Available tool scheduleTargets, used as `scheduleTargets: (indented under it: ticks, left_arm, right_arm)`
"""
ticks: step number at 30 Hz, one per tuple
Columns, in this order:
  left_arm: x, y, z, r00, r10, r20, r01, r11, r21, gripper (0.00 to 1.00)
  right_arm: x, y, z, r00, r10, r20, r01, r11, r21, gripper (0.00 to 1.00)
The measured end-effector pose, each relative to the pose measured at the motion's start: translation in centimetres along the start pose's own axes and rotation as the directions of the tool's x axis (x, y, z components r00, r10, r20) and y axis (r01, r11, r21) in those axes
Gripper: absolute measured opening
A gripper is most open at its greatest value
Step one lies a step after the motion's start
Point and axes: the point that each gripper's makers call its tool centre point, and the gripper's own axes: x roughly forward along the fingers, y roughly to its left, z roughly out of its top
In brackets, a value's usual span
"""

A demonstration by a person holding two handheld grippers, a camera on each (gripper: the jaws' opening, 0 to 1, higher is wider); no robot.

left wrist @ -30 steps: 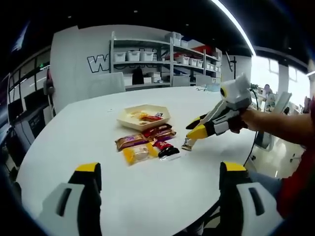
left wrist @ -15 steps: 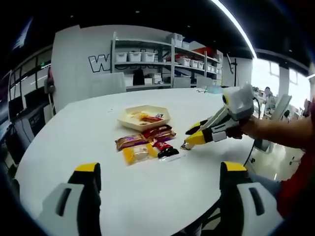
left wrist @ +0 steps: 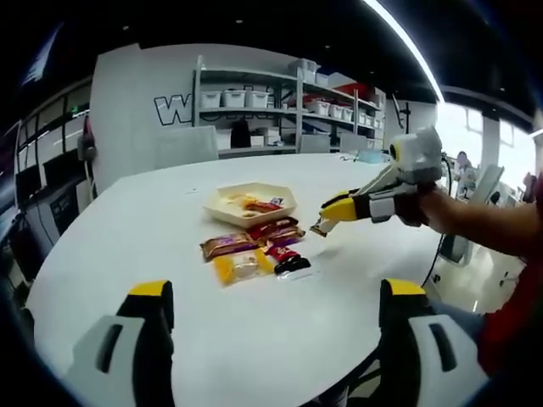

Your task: Place the target food into the container with the food tongs after gripping and lifting it, then release it inside without dropping or visibly crushing the food.

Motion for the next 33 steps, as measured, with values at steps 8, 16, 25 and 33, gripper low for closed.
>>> scheduleTargets:
  ticks: [8,16,25,33]
  left_arm:
    - [0.0,0.1,0.0,1.0,0.001,-0.003,-0.001,1.0,0.003,0.99]
    - [-0.3,0.6,0.0,1.0,0.014,-0.003,-0.014,1.0,0.0,0.99]
    - [-0.3,0.7,0.3,1.0,0.013,0.003,-0.013,1.0,-0.003,0.99]
    - [-0.4,0.8,0.4,1.0,0.016,0.008,-0.016,1.0,-0.005,0.99]
  right_arm:
    - [0.7,-1.3,1.9,1.0,-0.008,0.017,0.008,1.0,-0.017,0.15]
    - [2.0,-2.5,4.3,0.999,-0.013,0.039,0.015,0.999,-0.05,0.15]
    - [2.7,-3.6,5.2,0.999,-0.012,0.044,0.013,0.999,-0.034,0.15]
    - [3.2,-4.0,5.6,0.999,-0.014,0.045,0.015,1.0,-0.026,0.16]
